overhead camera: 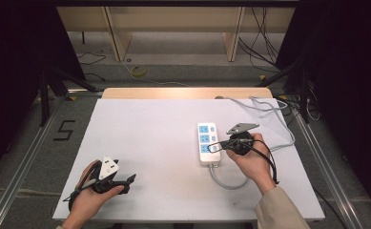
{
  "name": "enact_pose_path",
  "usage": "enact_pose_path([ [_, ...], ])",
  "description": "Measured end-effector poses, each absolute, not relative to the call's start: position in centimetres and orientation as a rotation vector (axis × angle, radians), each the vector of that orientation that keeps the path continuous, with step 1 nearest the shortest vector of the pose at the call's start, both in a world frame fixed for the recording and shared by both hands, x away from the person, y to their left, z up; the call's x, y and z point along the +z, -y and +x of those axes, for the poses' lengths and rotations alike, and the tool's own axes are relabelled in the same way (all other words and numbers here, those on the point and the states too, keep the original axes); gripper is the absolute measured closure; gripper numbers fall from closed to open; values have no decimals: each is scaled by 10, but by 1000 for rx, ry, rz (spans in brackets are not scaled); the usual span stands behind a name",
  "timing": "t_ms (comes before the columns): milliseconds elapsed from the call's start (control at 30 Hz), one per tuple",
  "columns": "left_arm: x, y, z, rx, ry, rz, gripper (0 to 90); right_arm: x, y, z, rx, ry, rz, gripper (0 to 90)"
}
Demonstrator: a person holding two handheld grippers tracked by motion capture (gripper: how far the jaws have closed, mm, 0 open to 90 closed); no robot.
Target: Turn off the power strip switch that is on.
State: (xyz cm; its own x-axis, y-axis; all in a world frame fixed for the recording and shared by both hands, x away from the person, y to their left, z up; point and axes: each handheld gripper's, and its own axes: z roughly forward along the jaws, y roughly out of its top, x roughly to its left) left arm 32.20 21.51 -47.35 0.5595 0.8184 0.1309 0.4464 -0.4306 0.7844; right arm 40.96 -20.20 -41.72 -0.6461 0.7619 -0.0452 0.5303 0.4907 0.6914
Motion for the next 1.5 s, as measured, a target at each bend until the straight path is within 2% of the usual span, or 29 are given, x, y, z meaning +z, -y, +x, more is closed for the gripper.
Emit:
enact_pose_path([
  [1500,-474,-214,322,662,-1007,2074,195,-426,190,426,881,-2453,1111,900],
])
